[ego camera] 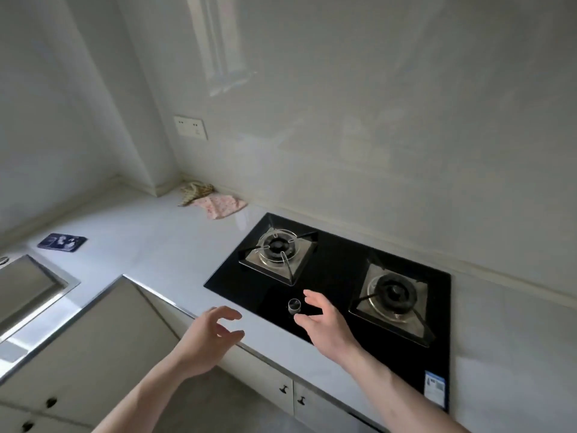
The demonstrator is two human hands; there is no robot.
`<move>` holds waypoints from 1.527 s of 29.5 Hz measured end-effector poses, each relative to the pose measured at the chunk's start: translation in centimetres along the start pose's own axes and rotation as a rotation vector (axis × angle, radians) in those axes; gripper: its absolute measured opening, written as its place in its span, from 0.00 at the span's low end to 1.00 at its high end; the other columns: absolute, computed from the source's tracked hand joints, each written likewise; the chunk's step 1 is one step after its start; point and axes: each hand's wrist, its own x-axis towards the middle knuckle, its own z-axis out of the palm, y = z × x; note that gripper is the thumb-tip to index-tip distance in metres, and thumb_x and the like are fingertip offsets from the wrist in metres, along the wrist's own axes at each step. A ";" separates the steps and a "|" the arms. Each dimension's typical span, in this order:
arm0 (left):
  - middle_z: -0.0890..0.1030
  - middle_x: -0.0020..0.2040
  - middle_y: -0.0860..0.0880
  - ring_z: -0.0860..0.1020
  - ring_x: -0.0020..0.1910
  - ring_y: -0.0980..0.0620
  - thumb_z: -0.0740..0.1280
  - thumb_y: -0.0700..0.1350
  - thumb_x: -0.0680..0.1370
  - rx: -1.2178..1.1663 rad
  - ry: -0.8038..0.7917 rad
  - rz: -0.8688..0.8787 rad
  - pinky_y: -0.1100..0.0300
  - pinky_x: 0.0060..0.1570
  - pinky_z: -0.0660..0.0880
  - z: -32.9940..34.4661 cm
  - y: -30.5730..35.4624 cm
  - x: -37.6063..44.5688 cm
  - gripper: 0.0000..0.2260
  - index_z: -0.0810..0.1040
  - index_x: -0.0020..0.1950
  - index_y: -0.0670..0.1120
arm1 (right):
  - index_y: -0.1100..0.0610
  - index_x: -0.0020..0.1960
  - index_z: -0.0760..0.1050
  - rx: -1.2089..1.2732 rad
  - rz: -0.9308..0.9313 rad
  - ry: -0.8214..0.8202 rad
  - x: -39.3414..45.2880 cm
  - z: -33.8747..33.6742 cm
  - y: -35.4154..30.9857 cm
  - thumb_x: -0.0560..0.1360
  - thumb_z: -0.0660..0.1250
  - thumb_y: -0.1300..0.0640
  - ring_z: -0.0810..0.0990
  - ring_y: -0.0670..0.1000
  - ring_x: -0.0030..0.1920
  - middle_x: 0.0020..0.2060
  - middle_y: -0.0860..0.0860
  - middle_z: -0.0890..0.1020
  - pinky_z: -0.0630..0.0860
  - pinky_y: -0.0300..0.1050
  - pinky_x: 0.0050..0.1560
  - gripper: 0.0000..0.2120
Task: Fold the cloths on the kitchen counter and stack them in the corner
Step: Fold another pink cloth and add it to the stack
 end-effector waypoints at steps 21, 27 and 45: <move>0.76 0.59 0.63 0.78 0.52 0.67 0.75 0.53 0.76 -0.027 0.295 -0.244 0.65 0.49 0.76 -20.2 -19.2 3.1 0.10 0.79 0.55 0.62 | 0.42 0.72 0.69 -0.086 -0.057 -0.287 18.9 21.3 -12.4 0.78 0.70 0.51 0.75 0.43 0.67 0.68 0.40 0.74 0.71 0.40 0.59 0.24; 0.74 0.58 0.65 0.80 0.52 0.63 0.75 0.52 0.76 0.006 0.301 -0.241 0.69 0.47 0.73 -24.7 -20.7 9.4 0.11 0.78 0.54 0.64 | 0.42 0.71 0.70 -0.118 -0.090 -0.317 25.6 25.4 -16.1 0.79 0.70 0.51 0.74 0.43 0.65 0.67 0.43 0.75 0.71 0.40 0.58 0.22; 0.68 0.72 0.50 0.75 0.66 0.51 0.73 0.51 0.76 0.365 -0.262 -0.022 0.61 0.66 0.71 -25.0 -24.0 41.0 0.21 0.76 0.68 0.53 | 0.40 0.70 0.71 -0.132 0.089 0.095 34.8 22.8 -18.0 0.76 0.69 0.46 0.73 0.40 0.66 0.65 0.40 0.75 0.71 0.42 0.63 0.22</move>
